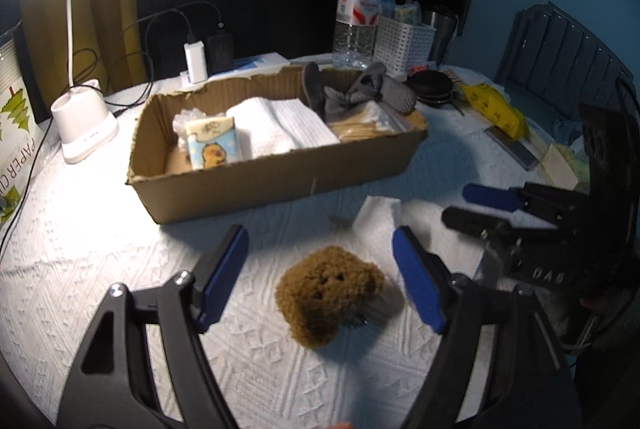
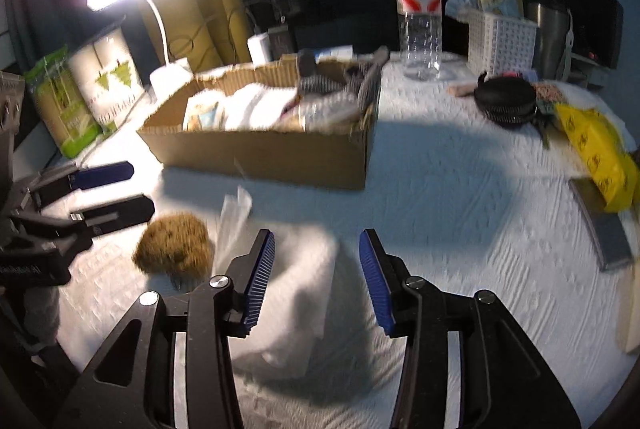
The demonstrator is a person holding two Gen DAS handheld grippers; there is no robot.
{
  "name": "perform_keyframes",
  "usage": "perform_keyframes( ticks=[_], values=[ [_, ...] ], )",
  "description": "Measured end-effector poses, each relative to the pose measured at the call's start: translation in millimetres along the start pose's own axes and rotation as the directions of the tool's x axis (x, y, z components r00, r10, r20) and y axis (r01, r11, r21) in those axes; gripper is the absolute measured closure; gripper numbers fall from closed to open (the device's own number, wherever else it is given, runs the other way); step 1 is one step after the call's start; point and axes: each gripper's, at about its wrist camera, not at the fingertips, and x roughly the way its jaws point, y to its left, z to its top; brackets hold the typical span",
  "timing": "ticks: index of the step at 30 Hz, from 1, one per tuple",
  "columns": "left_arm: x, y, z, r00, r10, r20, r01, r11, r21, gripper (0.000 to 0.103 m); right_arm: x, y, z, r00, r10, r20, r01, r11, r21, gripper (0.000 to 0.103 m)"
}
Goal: Organize soft objects
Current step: 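Move the left tool to the brown fuzzy bear and grasp it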
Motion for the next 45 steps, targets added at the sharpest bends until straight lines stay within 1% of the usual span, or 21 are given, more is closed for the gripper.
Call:
perform_keyframes(
  ticks=[5,9,10,11,12,15,17,21,23,24,26,30,33,35,37,38,41,43,45],
  values=[
    [3.8,-5.8,-4.6,1.000,0.009,-0.020,-0.009,1.000,0.003,0.027,7.0,5.4,-16.3,0.998,0.016,-0.053,-0.017,1.000,-0.020,0.054],
    [6.9,-11.0,-6.5,0.999,0.023,-0.038,-0.023,1.000,0.011,0.027,6.6,8.8,-20.4,0.998,0.035,-0.054,-0.037,0.999,-0.038,0.056],
    [7.3,-11.6,-6.6,0.999,0.026,-0.040,-0.025,1.000,0.014,0.027,6.3,10.3,-20.9,0.998,0.045,-0.054,-0.047,0.998,-0.050,0.059],
    [7.6,-12.8,-6.7,0.999,0.030,-0.041,-0.029,0.999,0.018,0.027,6.2,13.5,-21.8,0.997,0.053,-0.057,-0.057,0.996,-0.072,0.079],
    [7.3,-14.1,-6.6,0.999,0.033,-0.038,-0.032,0.999,0.023,0.027,5.6,17.6,-23.1,0.997,0.051,-0.053,-0.056,0.994,-0.099,0.096],
    [6.9,-15.8,-6.4,0.999,0.028,-0.032,-0.027,0.999,0.027,0.027,-0.7,21.0,-24.4,0.997,0.070,-0.021,-0.072,0.989,-0.128,0.096],
    [9.4,-16.2,-6.5,0.999,0.037,-0.036,-0.036,0.999,0.027,0.027,-6.5,15.2,-23.6,0.996,0.087,0.009,-0.085,0.991,-0.104,0.096],
    [21.3,-15.3,-6.5,0.996,0.073,-0.059,-0.072,0.997,0.028,0.027,-16.8,0.5,-21.3,0.995,0.090,0.047,-0.086,0.993,-0.076,0.097],
    [30.6,-16.7,-7.8,0.991,0.107,-0.082,-0.104,0.994,0.047,0.027,-21.5,-6.7,-20.0,0.995,0.078,0.065,-0.073,0.995,-0.065,0.097],
    [35.8,-17.2,-8.8,0.989,0.113,-0.099,-0.108,0.993,0.051,0.027,-23.5,-11.1,-19.4,0.995,0.077,0.071,-0.072,0.996,-0.058,0.097],
    [44.0,-18.4,-10.8,0.986,0.109,-0.122,-0.104,0.993,0.049,0.027,-30.3,-20.2,-18.6,0.993,0.060,0.104,-0.057,0.998,-0.039,0.097],
    [55.9,-19.5,-14.1,0.982,0.106,-0.156,-0.100,0.994,0.044,0.027,-44.2,-35.5,-15.9,0.987,0.052,0.152,-0.053,0.999,0.000,0.097],
    [62.4,-15.9,-15.2,0.979,0.106,-0.176,-0.104,0.994,0.017,0.027,-53.9,-43.3,-14.2,0.982,0.046,0.184,-0.051,0.998,0.022,0.097],
    [62.4,-14.1,-15.8,0.980,0.103,-0.172,-0.104,0.995,0.003,0.027,-58.7,-46.8,-13.7,0.978,0.046,0.205,-0.054,0.998,0.035,0.096],
    [60.0,-12.6,-16.7,0.983,0.095,-0.157,-0.097,0.995,-0.004,0.030,-62.7,-50.5,-13.3,0.975,0.051,0.215,-0.062,0.997,0.044,0.096],
    [58.8,-12.7,-17.4,0.984,0.094,-0.153,-0.096,0.995,-0.004,0.037,-64.3,-50.5,-12.6,0.974,0.048,0.219,-0.059,0.997,0.045,0.096],
    [52.8,-11.9,-18.2,0.987,0.065,-0.146,-0.069,0.997,-0.017,0.041,-68.7,-48.0,-9.9,0.971,0.048,0.232,-0.059,0.997,0.039,0.096],
    [45.6,-12.4,-14.8,0.990,0.045,-0.134,-0.050,0.998,-0.040,0.042,-73.2,-45.2,-7.4,0.968,0.050,0.247,-0.061,0.997,0.037,0.096],
    [34.1,-16.9,-10.0,0.994,0.042,-0.100,-0.046,0.998,-0.036,0.042,-77.1,-42.0,-4.8,0.964,0.055,0.260,-0.067,0.997,0.037,0.096]
  ],
)
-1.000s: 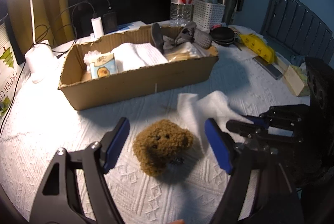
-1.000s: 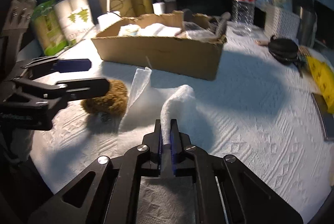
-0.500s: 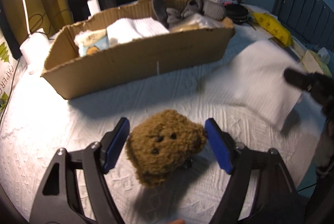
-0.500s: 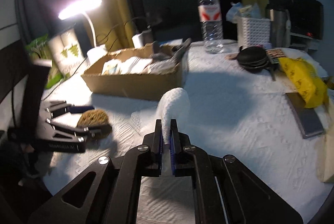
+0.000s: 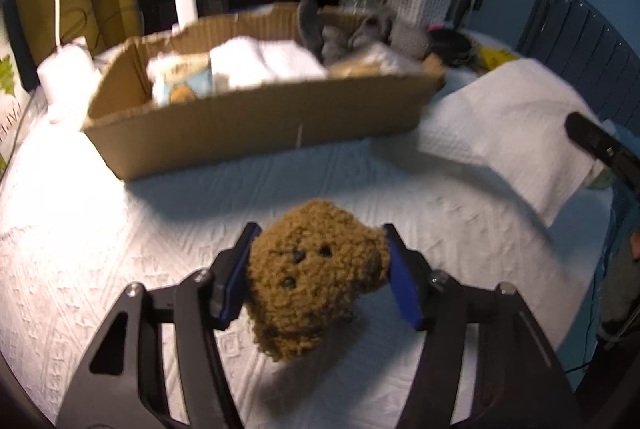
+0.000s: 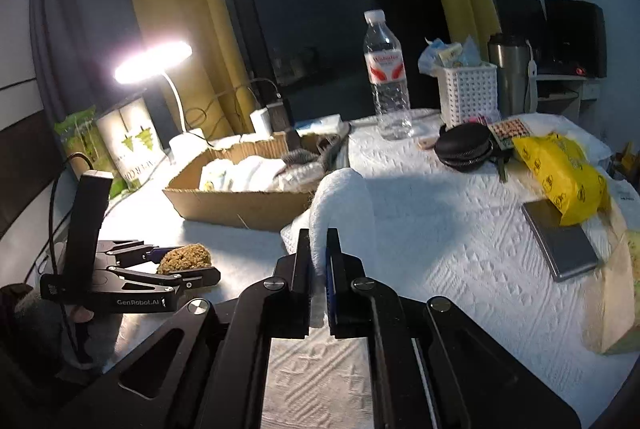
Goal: Organize soft objects
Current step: 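Move the left tool to the brown fuzzy bear and grasp it, then carry the brown bear over the box and open the left tool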
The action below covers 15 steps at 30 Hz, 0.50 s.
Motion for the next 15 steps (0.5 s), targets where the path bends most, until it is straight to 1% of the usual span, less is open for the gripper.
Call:
perform_keyframes(
  ticks=[4,8,15],
  values=[
    [-21.0,-1.2,2.9,0.999,-0.017,0.048,0.017,1.000,0.004,0.042,-5.3,10.5,7.8,1.000,0.006,0.021,-0.005,1.000,-0.014,0.096],
    [-41.8,6.1,7.8,0.995,-0.022,0.099,0.022,1.000,-0.002,0.042,-10.6,22.6,16.8,0.999,0.015,0.045,-0.014,0.999,-0.033,0.096],
    [-64.5,23.1,27.1,0.985,-0.024,0.172,0.027,1.000,-0.014,0.042,-6.7,35.7,31.8,0.997,0.042,0.061,-0.039,0.998,-0.043,0.096]
  ],
)
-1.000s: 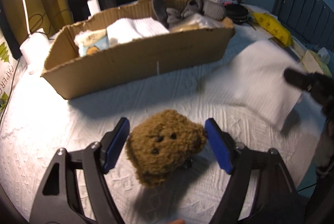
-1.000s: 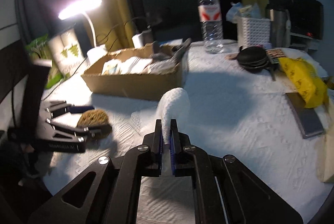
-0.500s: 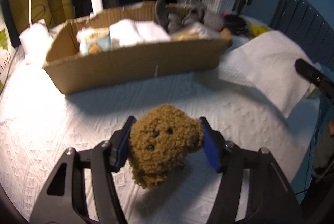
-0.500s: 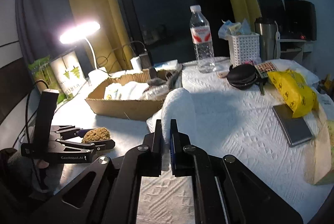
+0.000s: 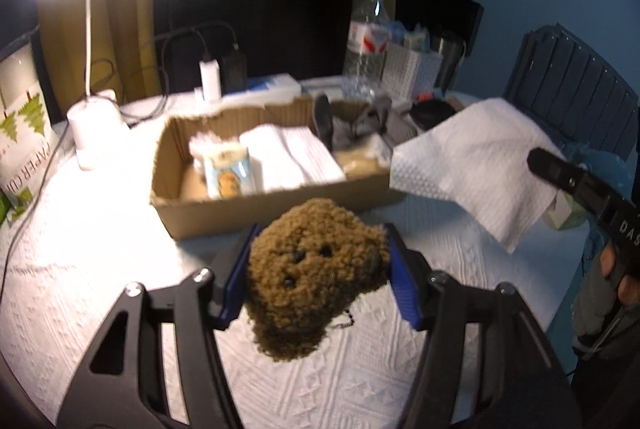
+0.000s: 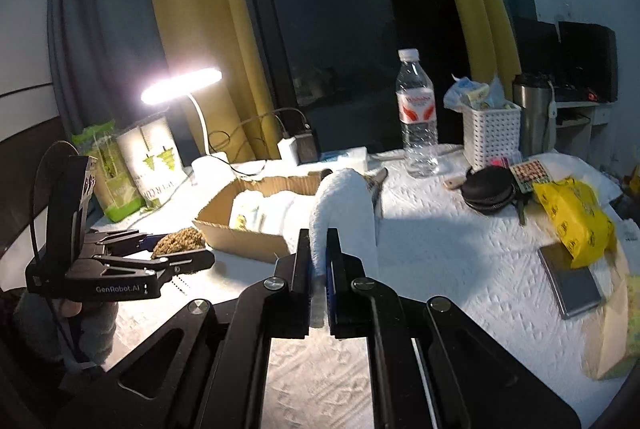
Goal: Organize soft objects
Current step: 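Carry the brown bear over the box and open the left tool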
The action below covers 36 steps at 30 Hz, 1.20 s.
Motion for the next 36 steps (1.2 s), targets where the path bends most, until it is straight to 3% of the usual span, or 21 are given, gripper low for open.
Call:
perform_keyframes(
  ticks=[13,36],
  values=[
    [-15.2,50.2,27.0,0.997,0.010,0.075,-0.010,1.000,-0.008,0.042,21.4,22.4,35.1,0.999,-0.013,0.035,0.015,0.999,-0.040,0.096],
    [32.1,91.3,51.3,0.996,0.043,0.074,-0.041,0.999,-0.025,0.041,92.9,30.8,69.0,1.000,0.007,-0.014,-0.008,0.996,-0.090,0.096]
  ],
)
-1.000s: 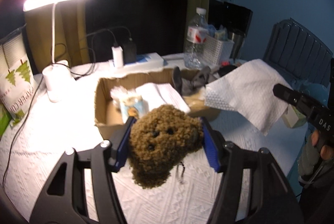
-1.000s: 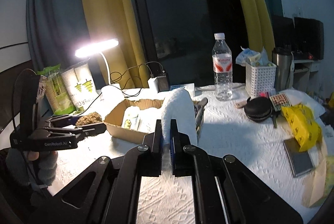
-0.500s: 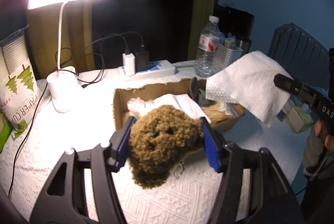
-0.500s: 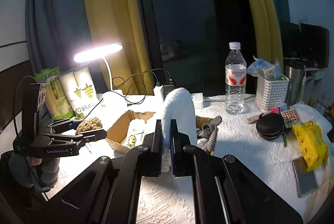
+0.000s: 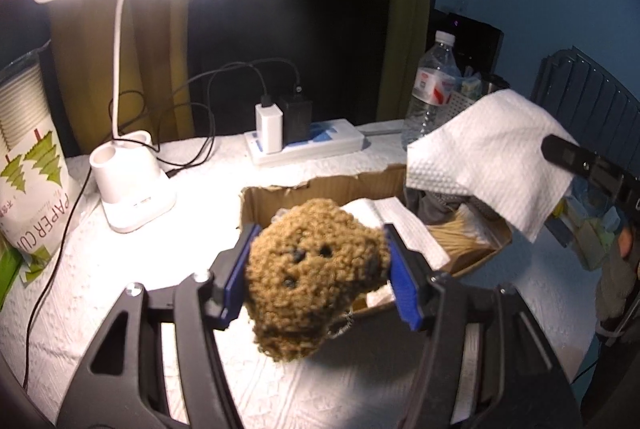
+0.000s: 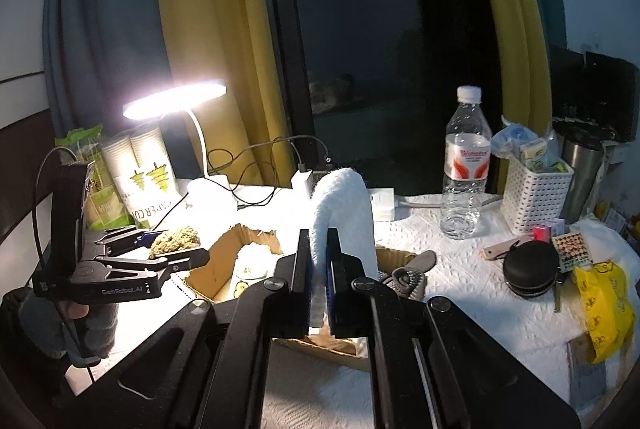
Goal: Organize soft objects
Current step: 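Carry the brown bear over the box and open the left tool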
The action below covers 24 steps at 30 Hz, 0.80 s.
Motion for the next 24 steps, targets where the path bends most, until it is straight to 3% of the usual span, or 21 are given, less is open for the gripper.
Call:
perform_keyframes(
  ticks=[14,21,24],
  values=[
    [40.0,4.4,-7.9,0.997,-0.034,-0.065,0.033,0.999,-0.007,0.041,55.8,-5.6,-14.1,0.995,0.032,-0.098,-0.032,0.999,0.009,0.096],
    [51.9,-6.7,-12.0,0.995,0.032,-0.094,-0.027,0.998,0.061,0.037,85.6,-4.5,-32.5,0.983,0.025,-0.184,-0.023,1.000,0.012,0.096],
    [52.4,-6.2,-12.7,0.995,0.023,-0.097,-0.018,0.998,0.058,0.034,97.6,-3.9,-40.2,0.971,0.018,-0.238,-0.016,1.000,0.010,0.096]
  ],
)
